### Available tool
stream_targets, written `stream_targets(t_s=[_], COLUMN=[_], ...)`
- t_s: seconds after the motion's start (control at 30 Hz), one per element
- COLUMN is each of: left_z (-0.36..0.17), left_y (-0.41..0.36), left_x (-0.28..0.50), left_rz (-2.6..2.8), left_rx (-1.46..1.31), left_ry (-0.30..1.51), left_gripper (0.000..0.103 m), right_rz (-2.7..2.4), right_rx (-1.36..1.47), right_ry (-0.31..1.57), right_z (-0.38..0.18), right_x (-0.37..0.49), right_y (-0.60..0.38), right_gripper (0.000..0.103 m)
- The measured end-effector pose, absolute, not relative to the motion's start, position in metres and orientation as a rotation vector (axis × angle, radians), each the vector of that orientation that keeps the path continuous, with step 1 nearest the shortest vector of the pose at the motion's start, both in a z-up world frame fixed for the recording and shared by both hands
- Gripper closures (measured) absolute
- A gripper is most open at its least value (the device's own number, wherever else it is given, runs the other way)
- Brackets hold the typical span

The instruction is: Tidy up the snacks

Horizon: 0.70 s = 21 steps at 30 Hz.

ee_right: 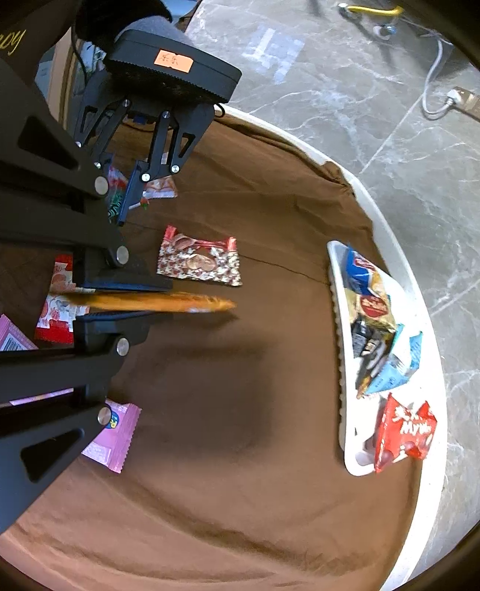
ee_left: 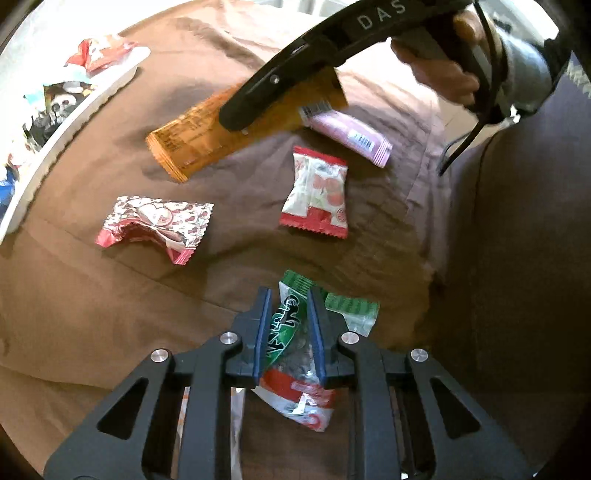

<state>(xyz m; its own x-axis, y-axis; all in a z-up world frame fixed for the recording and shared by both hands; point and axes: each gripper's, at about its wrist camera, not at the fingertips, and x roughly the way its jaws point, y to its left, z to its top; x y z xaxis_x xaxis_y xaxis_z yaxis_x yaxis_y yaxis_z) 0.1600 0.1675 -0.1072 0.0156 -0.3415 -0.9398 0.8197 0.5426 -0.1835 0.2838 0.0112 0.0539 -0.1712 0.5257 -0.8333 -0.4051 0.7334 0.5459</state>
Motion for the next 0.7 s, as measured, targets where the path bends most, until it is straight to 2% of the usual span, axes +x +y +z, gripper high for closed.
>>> stream_targets(t_s=[0.4, 0.7], left_z=[-0.112, -0.108], left_y=[0.161, 0.176], left_x=[0.157, 0.166], left_rz=[-0.991, -0.973], left_rx=[0.538, 0.45], left_ry=[1.28, 1.28], left_gripper=[0.084, 0.086], right_rz=[0.869, 0.861], right_rx=[-0.058, 0.025], right_ry=[1.536, 1.529], right_z=[0.048, 0.053], right_x=[0.267, 0.271], right_y=[0.026, 0.02], right_gripper=[0.094, 0.094])
